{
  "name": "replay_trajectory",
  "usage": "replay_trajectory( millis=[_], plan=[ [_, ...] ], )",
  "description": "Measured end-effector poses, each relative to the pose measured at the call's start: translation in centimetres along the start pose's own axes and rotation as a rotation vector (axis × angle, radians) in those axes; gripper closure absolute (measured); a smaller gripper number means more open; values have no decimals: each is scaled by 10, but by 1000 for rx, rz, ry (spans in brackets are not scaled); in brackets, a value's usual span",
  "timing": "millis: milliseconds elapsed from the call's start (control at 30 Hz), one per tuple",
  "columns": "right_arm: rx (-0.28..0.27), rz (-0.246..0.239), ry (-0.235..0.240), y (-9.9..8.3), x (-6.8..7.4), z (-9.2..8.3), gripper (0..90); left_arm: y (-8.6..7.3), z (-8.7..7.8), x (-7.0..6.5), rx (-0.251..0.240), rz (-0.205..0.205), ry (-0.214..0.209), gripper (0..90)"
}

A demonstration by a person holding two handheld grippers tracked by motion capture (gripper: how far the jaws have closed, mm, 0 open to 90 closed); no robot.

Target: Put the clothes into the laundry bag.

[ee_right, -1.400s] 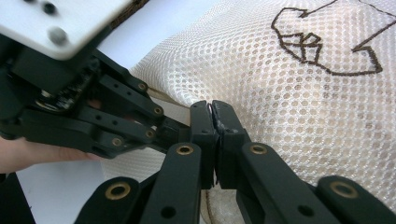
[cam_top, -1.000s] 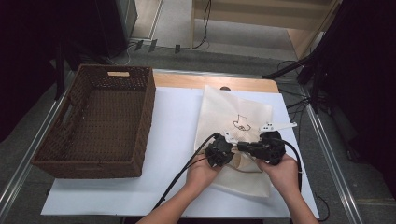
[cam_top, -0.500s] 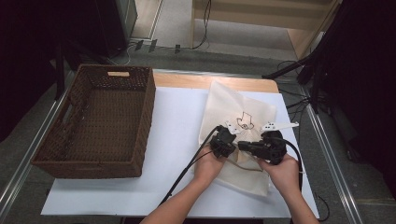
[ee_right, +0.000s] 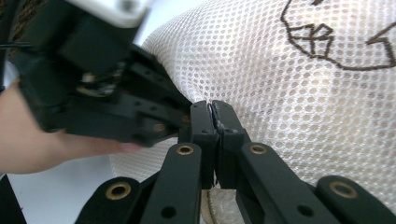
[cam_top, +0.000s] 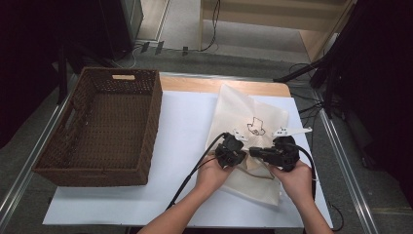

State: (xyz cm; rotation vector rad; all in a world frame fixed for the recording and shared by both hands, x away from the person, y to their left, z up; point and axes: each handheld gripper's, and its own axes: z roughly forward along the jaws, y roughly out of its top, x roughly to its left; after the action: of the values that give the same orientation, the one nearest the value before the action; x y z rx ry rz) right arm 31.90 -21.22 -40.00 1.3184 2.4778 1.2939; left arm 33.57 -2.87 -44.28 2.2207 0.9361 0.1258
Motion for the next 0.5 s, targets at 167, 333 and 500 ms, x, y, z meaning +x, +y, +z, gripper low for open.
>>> replay_trajectory(
  millis=[167,333,500],
  plan=[
    [-9,5,1,0,-2,-7,893,-2,-12,-9,-2,38,-10,900],
    [-15,0,-3,0,-1,-12,893,-3,-16,-18,-15,50,-28,900],
    [-18,3,-9,-2,-1,-16,893,0,-5,-28,-9,55,-41,900]
  ],
)
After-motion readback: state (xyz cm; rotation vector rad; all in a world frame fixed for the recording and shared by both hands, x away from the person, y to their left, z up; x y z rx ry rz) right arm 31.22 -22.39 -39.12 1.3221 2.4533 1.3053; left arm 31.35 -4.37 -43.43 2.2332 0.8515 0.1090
